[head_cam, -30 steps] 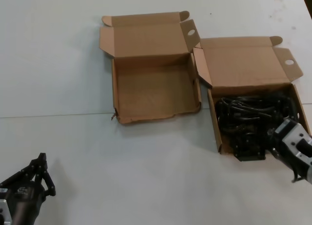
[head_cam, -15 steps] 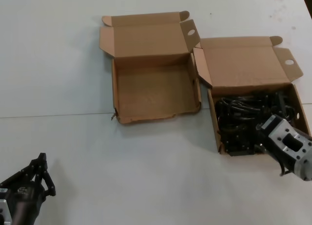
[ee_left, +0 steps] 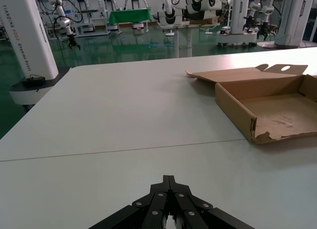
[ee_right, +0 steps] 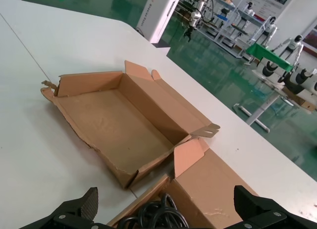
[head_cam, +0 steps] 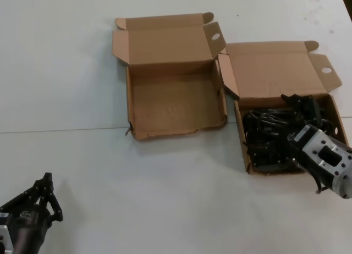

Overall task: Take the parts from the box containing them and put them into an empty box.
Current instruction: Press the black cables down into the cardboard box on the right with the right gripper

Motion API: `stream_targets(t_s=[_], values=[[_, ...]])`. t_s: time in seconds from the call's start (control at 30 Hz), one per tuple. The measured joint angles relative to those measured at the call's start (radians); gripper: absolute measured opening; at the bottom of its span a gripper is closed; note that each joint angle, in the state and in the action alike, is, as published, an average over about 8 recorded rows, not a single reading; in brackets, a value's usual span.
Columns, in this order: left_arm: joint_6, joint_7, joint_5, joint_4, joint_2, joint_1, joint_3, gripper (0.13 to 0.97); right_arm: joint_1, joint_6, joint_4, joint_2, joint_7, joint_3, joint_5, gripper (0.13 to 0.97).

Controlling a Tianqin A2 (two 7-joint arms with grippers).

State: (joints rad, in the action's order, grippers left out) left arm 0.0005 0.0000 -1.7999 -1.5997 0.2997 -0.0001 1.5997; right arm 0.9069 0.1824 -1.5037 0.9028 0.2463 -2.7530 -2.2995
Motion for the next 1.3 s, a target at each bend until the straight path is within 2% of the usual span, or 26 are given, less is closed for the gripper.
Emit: stream_targets(t_s=[1.3], values=[[0.0, 0.0, 0.0, 0.0, 0.0, 0.0, 0.0, 0.156, 0.026, -0.053, -0.017, 0.034, 0.0, 0.0, 0.054, 0.966]])
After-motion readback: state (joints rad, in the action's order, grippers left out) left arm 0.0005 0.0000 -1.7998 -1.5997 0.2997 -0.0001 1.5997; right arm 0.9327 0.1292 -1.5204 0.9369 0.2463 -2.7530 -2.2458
